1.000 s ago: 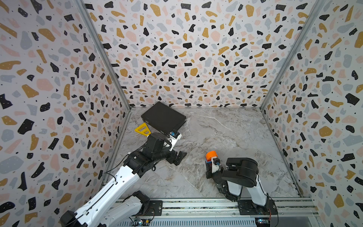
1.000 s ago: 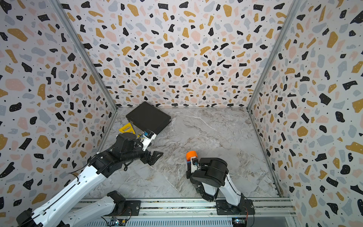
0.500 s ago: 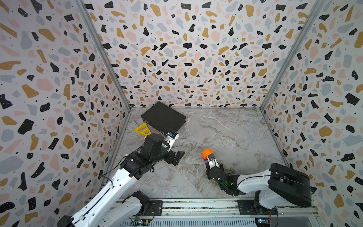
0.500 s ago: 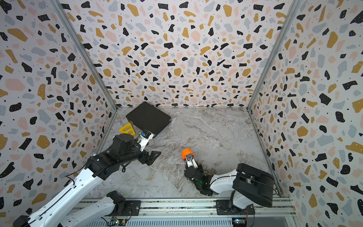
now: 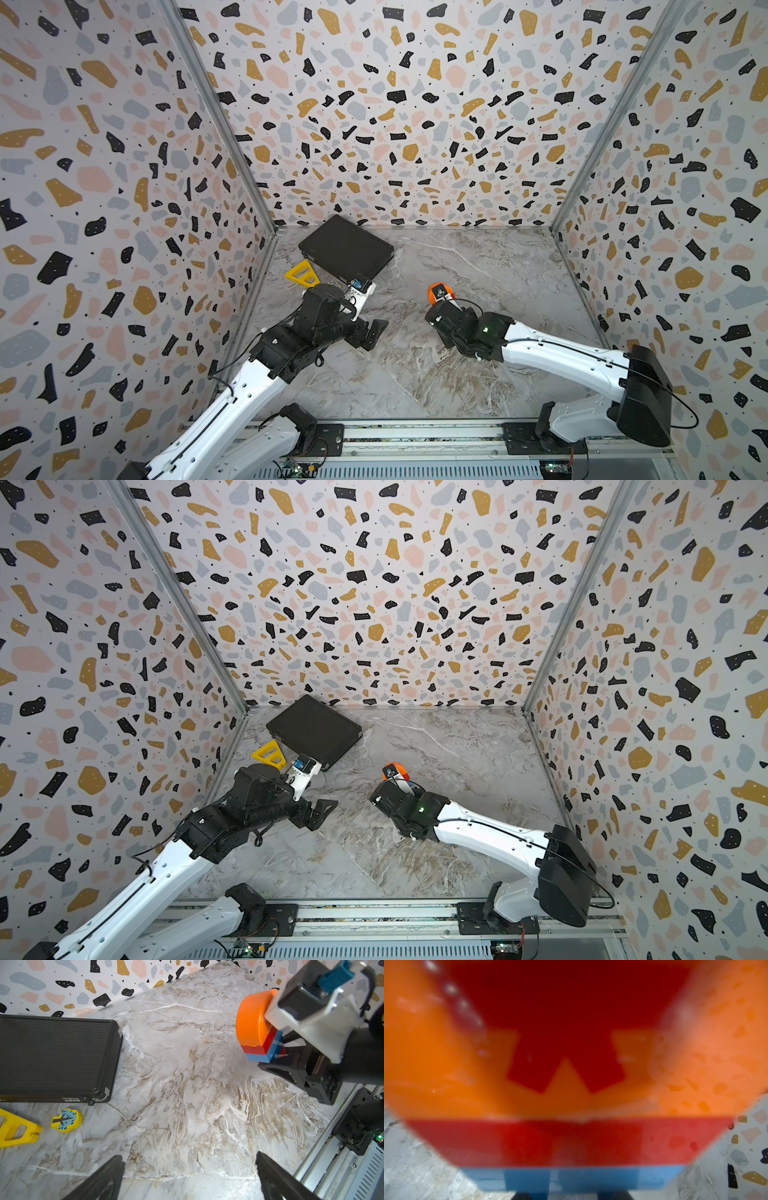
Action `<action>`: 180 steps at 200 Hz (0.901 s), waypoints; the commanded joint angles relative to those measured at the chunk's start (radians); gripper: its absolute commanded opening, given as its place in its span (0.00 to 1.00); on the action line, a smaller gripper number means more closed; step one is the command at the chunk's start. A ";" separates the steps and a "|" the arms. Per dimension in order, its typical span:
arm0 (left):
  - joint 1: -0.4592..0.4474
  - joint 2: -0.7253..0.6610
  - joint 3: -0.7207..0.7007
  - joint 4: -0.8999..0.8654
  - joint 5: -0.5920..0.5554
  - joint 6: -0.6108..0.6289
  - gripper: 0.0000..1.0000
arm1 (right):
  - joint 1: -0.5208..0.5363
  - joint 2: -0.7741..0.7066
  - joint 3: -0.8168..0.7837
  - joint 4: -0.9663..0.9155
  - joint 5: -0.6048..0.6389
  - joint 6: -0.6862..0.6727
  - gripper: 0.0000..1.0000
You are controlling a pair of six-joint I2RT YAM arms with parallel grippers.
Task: Assemble an ice cream with lego
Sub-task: Adjust the lego brick at the center of the board.
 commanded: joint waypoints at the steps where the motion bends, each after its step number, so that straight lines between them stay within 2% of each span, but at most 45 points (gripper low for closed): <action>1: 0.004 -0.005 0.034 -0.002 -0.034 -0.016 0.99 | -0.055 0.064 0.089 -0.229 -0.139 0.048 0.03; 47: 0.006 0.017 0.043 -0.016 -0.065 -0.025 1.00 | -0.116 0.180 0.183 -0.248 -0.268 0.128 0.04; 95: 0.006 0.030 0.038 -0.017 -0.038 -0.026 0.99 | -0.136 0.235 0.233 -0.249 -0.295 0.238 0.04; 143: 0.006 0.054 0.042 -0.028 -0.021 -0.022 1.00 | -0.144 0.369 0.305 -0.248 -0.362 0.334 0.04; 180: 0.006 0.057 0.039 -0.030 -0.019 -0.022 0.99 | -0.143 0.437 0.304 -0.248 -0.374 0.380 0.05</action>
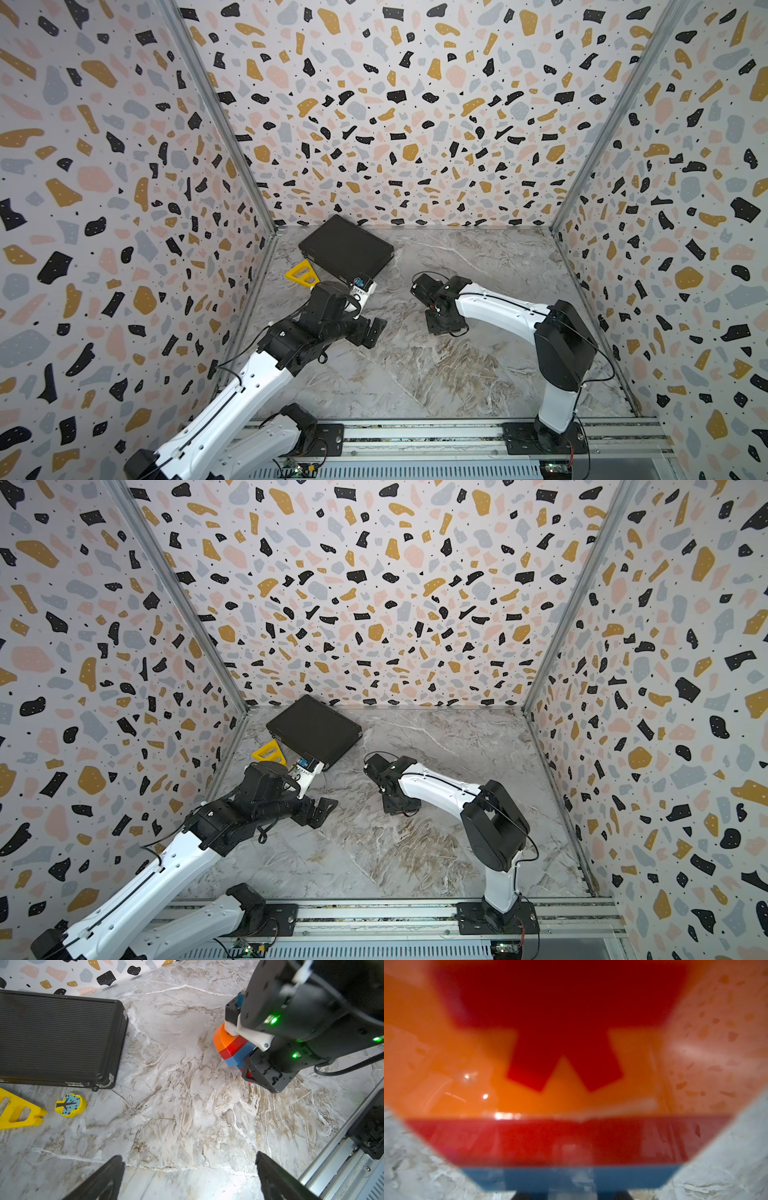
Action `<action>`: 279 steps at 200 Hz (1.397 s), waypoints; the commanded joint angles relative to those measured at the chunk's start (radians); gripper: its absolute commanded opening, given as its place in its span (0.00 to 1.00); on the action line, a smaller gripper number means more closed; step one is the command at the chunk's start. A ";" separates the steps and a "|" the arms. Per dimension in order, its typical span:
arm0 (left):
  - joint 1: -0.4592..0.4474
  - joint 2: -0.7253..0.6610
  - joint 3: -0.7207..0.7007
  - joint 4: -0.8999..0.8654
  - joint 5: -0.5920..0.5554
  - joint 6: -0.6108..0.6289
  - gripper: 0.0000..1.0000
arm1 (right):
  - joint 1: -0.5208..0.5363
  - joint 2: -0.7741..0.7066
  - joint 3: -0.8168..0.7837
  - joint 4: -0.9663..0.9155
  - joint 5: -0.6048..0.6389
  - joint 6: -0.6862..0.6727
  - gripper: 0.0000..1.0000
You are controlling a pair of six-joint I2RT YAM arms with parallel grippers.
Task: Assemble an ice cream with lego
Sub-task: Adjust the lego brick at the center of the board.
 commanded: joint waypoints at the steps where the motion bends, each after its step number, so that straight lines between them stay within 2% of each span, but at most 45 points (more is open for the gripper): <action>1: 0.006 0.000 0.031 -0.003 0.016 0.000 1.00 | 0.002 0.004 0.020 -0.026 -0.012 0.060 0.05; 72: 0.006 0.023 0.035 -0.010 0.022 0.002 1.00 | 0.000 0.083 0.015 -0.007 -0.026 0.061 0.08; 119: 0.006 0.044 0.037 -0.015 0.033 0.001 0.99 | -0.001 0.117 -0.009 0.030 -0.038 0.065 0.13; 207: 0.006 0.068 0.040 -0.021 0.034 0.003 1.00 | -0.002 0.106 -0.074 0.087 -0.039 0.062 0.52; 247: 0.006 0.055 0.039 -0.017 0.036 0.007 1.00 | -0.002 0.067 -0.084 0.088 -0.023 0.049 0.58; 279: 0.006 0.008 0.023 0.009 0.038 0.014 1.00 | 0.004 -0.060 -0.083 0.067 0.028 -0.008 0.64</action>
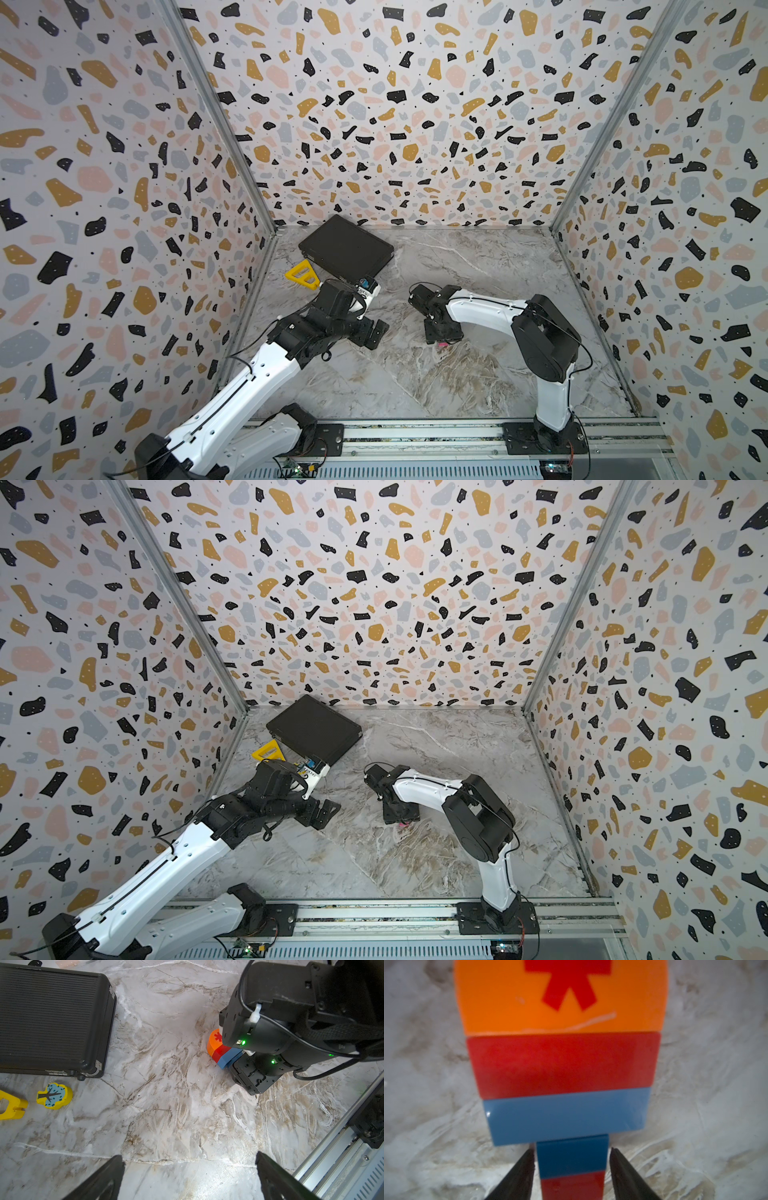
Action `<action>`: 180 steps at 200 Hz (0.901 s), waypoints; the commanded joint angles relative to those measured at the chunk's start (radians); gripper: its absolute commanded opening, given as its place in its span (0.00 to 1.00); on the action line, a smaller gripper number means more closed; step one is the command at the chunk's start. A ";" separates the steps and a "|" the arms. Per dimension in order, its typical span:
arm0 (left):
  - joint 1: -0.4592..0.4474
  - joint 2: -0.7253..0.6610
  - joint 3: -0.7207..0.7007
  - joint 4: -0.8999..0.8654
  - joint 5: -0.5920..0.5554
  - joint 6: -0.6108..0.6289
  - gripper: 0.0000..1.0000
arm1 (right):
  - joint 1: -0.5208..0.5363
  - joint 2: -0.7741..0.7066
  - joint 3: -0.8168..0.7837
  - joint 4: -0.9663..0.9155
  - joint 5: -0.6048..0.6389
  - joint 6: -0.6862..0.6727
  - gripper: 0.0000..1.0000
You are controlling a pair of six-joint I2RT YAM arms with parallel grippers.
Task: Assemble an ice cream with lego
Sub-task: Adjust the lego brick at the center of the board, then reset both arms
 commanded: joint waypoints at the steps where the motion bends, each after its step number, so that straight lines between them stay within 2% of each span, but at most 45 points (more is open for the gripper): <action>1: 0.005 -0.049 0.021 0.033 0.014 0.013 1.00 | 0.005 -0.129 -0.008 -0.031 0.058 -0.050 0.64; 23: 0.005 -0.105 0.003 0.081 -0.008 0.013 1.00 | 0.006 -0.279 -0.013 -0.023 0.153 -0.148 0.64; 41: 0.009 -0.143 -0.009 0.142 -0.102 -0.025 0.99 | 0.004 -0.422 -0.044 0.036 0.286 -0.286 0.66; 53: 0.014 -0.148 -0.006 0.189 -0.196 -0.078 0.99 | -0.009 -0.519 -0.110 0.125 0.378 -0.394 0.68; 74: 0.016 -0.129 -0.038 0.292 -0.456 -0.179 1.00 | -0.071 -0.687 -0.321 0.376 0.482 -0.634 0.70; 92: 0.019 -0.122 -0.174 0.568 -0.581 -0.067 1.00 | -0.175 -0.821 -0.559 0.644 0.453 -0.823 0.71; 107: 0.043 -0.095 -0.297 0.804 -0.687 0.032 1.00 | -0.295 -0.917 -0.753 0.866 0.375 -0.882 0.73; 119: 0.100 -0.055 -0.360 0.913 -0.687 0.063 1.00 | -0.394 -0.967 -0.903 1.055 0.299 -0.896 0.73; 137: 0.216 0.019 -0.428 1.003 -0.591 0.052 1.00 | -0.510 -0.956 -1.089 1.360 0.218 -0.896 0.73; 158: 0.298 0.132 -0.561 1.259 -0.538 0.047 0.99 | -0.600 -0.774 -1.175 1.685 0.189 -0.878 0.73; 166: 0.310 0.185 -0.596 1.385 -0.563 0.074 0.99 | -0.611 -0.711 -1.176 1.773 0.173 -0.890 0.73; 172: 0.314 0.176 -0.579 1.327 -0.582 0.070 0.99 | -0.616 -0.657 -1.163 1.826 0.175 -0.910 0.73; 180: 0.340 0.160 -0.553 1.254 -0.482 0.097 1.00 | -0.624 -0.587 -1.144 1.860 0.186 -0.925 0.73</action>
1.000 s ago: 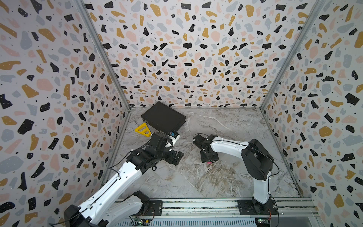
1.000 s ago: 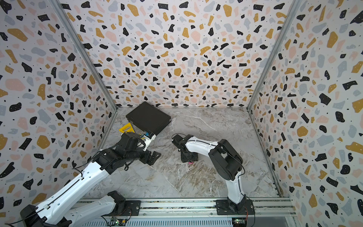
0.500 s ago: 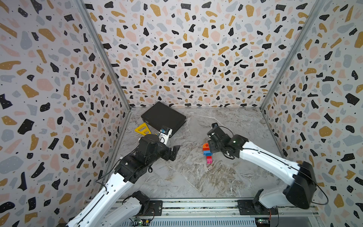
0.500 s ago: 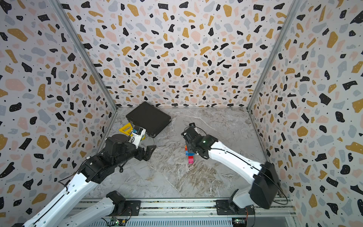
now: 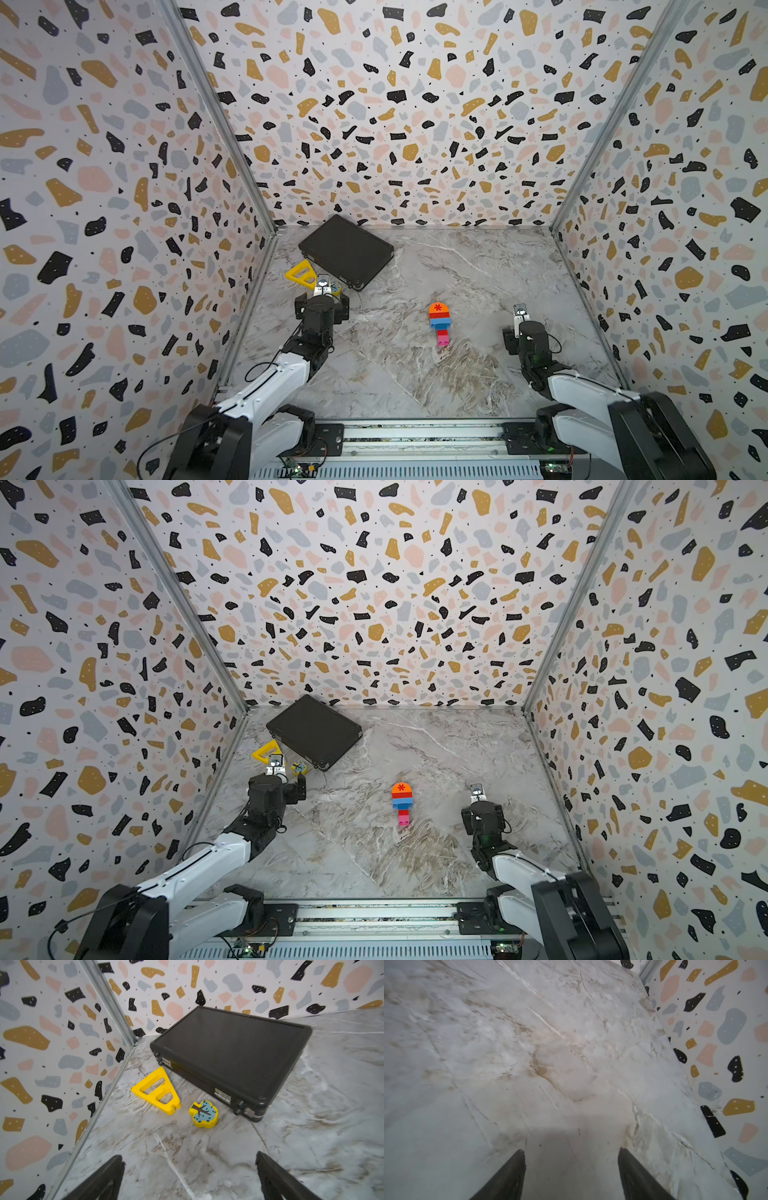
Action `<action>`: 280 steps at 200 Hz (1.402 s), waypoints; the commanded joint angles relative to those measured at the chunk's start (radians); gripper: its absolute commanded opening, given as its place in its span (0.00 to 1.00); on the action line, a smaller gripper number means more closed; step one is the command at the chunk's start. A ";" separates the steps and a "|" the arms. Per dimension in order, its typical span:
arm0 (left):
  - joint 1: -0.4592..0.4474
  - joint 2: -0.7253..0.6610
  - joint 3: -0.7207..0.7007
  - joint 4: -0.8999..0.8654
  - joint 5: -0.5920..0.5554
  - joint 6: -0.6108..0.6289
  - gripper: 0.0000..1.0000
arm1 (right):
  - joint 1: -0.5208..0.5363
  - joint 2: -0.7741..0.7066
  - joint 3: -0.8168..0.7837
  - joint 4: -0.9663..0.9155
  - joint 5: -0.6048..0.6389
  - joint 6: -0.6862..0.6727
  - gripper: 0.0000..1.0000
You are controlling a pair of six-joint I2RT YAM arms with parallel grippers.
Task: Assemble an ice cream with lego
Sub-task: Reset both arms
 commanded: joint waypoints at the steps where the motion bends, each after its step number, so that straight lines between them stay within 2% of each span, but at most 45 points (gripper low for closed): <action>1: 0.043 0.003 0.012 0.193 0.088 0.063 1.00 | -0.025 0.144 0.049 0.443 -0.044 -0.061 0.73; 8: 0.061 0.025 0.010 0.232 0.121 0.086 0.99 | -0.040 0.230 0.055 0.524 -0.050 -0.063 0.73; 19: 0.068 0.066 0.026 0.225 0.099 0.131 1.00 | -0.057 0.326 0.030 0.707 0.008 -0.040 0.75; 33: 0.078 0.066 0.045 0.168 0.097 0.133 1.00 | -0.149 0.364 0.022 0.740 -0.076 0.054 0.75; 42: 0.089 0.063 0.046 0.158 0.139 0.135 1.00 | -0.165 0.326 0.059 0.633 -0.097 0.072 0.75; 55: 0.091 0.060 0.044 0.157 0.128 0.123 1.00 | -0.181 0.292 0.176 0.329 -0.178 0.072 0.74; 65: 0.098 0.060 0.028 0.141 0.141 0.090 1.00 | -0.231 0.317 0.222 0.288 -0.285 0.088 0.74; 74: 0.104 0.096 -0.031 0.227 0.155 0.062 0.99 | -0.264 0.292 0.238 0.208 -0.329 0.119 0.75; 79: 0.106 0.127 -0.066 0.349 0.126 0.076 0.98 | -0.264 0.305 0.226 0.249 -0.331 0.117 0.75; 83: 0.099 0.127 -0.077 0.371 0.115 0.082 0.98 | -0.265 0.316 0.218 0.287 -0.333 0.116 0.75; 90: 0.103 0.102 -0.078 0.307 0.204 0.092 1.00 | -0.265 0.303 0.224 0.263 -0.330 0.116 0.75; 96: 0.123 0.122 -0.088 0.347 0.249 0.097 1.00 | -0.265 0.293 0.231 0.226 -0.327 0.118 0.75; 110: 0.150 0.293 -0.134 0.595 0.277 0.091 0.99 | -0.264 0.309 0.220 0.280 -0.331 0.116 0.77; 115: 0.162 0.359 -0.142 0.733 0.257 0.093 1.00 | -0.265 0.297 0.225 0.249 -0.329 0.118 0.78; 118: 0.163 0.381 -0.140 0.755 0.238 0.090 1.00 | -0.264 0.295 0.228 0.237 -0.328 0.118 0.78; 123: 0.165 0.348 -0.120 0.681 0.222 0.066 0.99 | -0.265 0.301 0.227 0.245 -0.330 0.117 0.80; 126: 0.175 0.313 -0.098 0.559 0.238 0.049 0.99 | -0.265 0.308 0.224 0.265 -0.331 0.117 0.94; 128: 0.186 0.285 -0.077 0.472 0.254 0.041 0.99 | -0.265 0.310 0.220 0.275 -0.331 0.116 0.98; 134: 0.226 0.259 -0.017 0.308 0.333 0.015 1.00 | -0.265 0.306 0.221 0.272 -0.331 0.117 1.00; 139: 0.252 0.296 -0.019 0.361 0.378 0.005 0.99 | -0.265 0.299 0.225 0.251 -0.329 0.118 1.00; 142: 0.259 0.318 -0.040 0.467 0.390 0.007 0.99 | -0.264 0.298 0.225 0.246 -0.328 0.118 1.00; 148: 0.261 0.330 -0.072 0.550 0.380 0.007 1.00 | -0.265 0.303 0.222 0.259 -0.328 0.117 1.00; 162: 0.260 0.270 -0.036 0.371 0.338 -0.015 1.00 | -0.265 0.299 0.220 0.259 -0.330 0.116 1.00; 179: 0.259 0.304 -0.058 0.473 0.344 -0.006 0.99 | -0.264 0.304 0.219 0.273 -0.331 0.116 1.00; 198: 0.260 0.286 -0.042 0.409 0.346 -0.008 0.99 | -0.264 0.304 0.218 0.274 -0.331 0.116 1.00; 262: 0.258 0.300 -0.043 0.433 0.347 -0.001 0.99 | -0.265 0.298 0.205 0.289 -0.349 0.110 1.00; 272: 0.259 0.300 -0.045 0.433 0.347 0.000 0.99 | -0.259 0.258 0.157 0.357 -0.367 0.095 1.00; 280: 0.258 0.300 -0.045 0.435 0.349 -0.001 0.99 | -0.245 0.166 0.118 0.347 -0.305 0.098 1.00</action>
